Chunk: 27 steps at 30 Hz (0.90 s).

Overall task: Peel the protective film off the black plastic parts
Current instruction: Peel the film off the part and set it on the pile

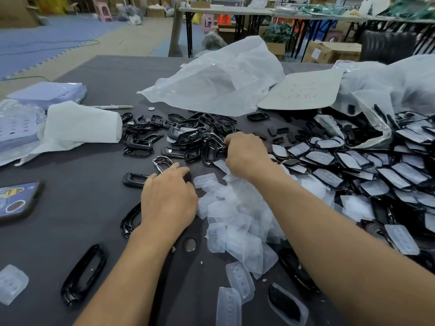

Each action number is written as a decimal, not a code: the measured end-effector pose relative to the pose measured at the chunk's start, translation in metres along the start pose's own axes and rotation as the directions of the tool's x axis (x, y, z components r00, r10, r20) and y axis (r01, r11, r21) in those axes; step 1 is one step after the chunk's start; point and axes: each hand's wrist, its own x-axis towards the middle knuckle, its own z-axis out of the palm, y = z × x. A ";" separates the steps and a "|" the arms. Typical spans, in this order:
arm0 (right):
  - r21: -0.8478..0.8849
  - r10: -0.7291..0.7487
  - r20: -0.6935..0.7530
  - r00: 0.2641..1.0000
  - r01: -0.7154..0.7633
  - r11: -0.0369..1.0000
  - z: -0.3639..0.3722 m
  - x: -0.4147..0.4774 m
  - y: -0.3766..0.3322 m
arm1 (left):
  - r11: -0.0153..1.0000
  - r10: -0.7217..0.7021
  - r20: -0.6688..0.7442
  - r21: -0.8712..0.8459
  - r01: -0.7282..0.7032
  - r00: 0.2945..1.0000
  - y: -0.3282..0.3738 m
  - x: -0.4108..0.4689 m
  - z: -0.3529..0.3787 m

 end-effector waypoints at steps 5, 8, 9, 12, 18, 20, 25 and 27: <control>-0.076 -0.055 -0.162 0.985 0.044 0.996 0.010 -0.008 -0.005 | 0.976 0.070 -0.122 -0.197 -0.093 0.990 0.002 0.000 0.001; -0.026 -0.110 -0.213 0.971 0.107 0.994 0.003 -0.031 -0.006 | 0.917 0.168 -0.129 -0.343 -0.203 0.977 0.011 -0.003 0.003; 0.014 -0.119 -0.244 0.963 0.126 0.992 -0.001 -0.039 -0.006 | 0.905 0.187 -0.145 -0.358 -0.228 0.972 0.013 -0.003 0.004; 0.240 -0.117 -0.224 0.968 0.171 0.956 -0.014 -0.059 -0.006 | 0.869 0.111 -0.201 -0.456 -0.193 0.973 0.015 -0.003 0.004; 0.416 0.159 -0.155 0.975 -0.082 0.906 -0.033 -0.016 0.036 | 0.576 -0.226 -0.066 -0.814 0.079 0.972 0.013 0.004 0.003; 0.181 0.289 -0.111 0.951 -0.267 0.947 -0.031 0.013 0.058 | 0.505 -0.280 -0.008 -0.852 0.140 0.960 0.012 0.006 0.005; -0.042 0.338 -0.044 0.940 -0.340 0.939 -0.014 0.045 0.075 | 0.556 -0.232 -0.024 -0.824 0.112 0.973 0.008 0.009 0.008; -0.113 0.273 -0.092 0.958 -0.282 0.953 -0.011 0.050 0.069 | 0.555 -0.217 -0.015 -0.824 0.110 0.976 0.008 0.009 0.009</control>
